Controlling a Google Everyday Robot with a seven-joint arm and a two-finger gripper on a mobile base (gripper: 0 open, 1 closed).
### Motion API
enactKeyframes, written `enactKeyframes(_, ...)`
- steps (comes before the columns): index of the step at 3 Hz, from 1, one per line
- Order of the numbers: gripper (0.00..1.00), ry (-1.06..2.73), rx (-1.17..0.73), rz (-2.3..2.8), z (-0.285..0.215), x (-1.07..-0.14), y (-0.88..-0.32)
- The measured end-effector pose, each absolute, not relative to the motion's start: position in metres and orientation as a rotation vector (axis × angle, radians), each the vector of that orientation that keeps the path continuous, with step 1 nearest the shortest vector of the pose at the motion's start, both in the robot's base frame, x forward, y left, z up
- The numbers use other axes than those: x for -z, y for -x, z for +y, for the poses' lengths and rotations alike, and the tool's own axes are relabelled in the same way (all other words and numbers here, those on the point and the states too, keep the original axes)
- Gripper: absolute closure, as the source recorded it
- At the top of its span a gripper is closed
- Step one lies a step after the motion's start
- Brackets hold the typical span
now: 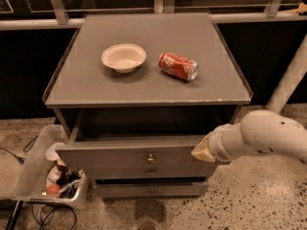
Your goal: Close top drawer
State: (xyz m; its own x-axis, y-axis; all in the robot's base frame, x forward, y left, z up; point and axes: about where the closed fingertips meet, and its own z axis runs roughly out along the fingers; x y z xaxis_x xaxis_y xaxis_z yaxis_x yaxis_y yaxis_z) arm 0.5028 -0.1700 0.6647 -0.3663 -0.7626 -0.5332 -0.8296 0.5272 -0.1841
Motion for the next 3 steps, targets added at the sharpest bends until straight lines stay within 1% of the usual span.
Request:
enactKeyframes(1,0.86,1.288,-0.154,2.2,-0.17,-0.6647,-0.5027)
enactKeyframes(3,0.4,1.288,-0.154,2.2,-0.17,-0.6647,-0.5027)
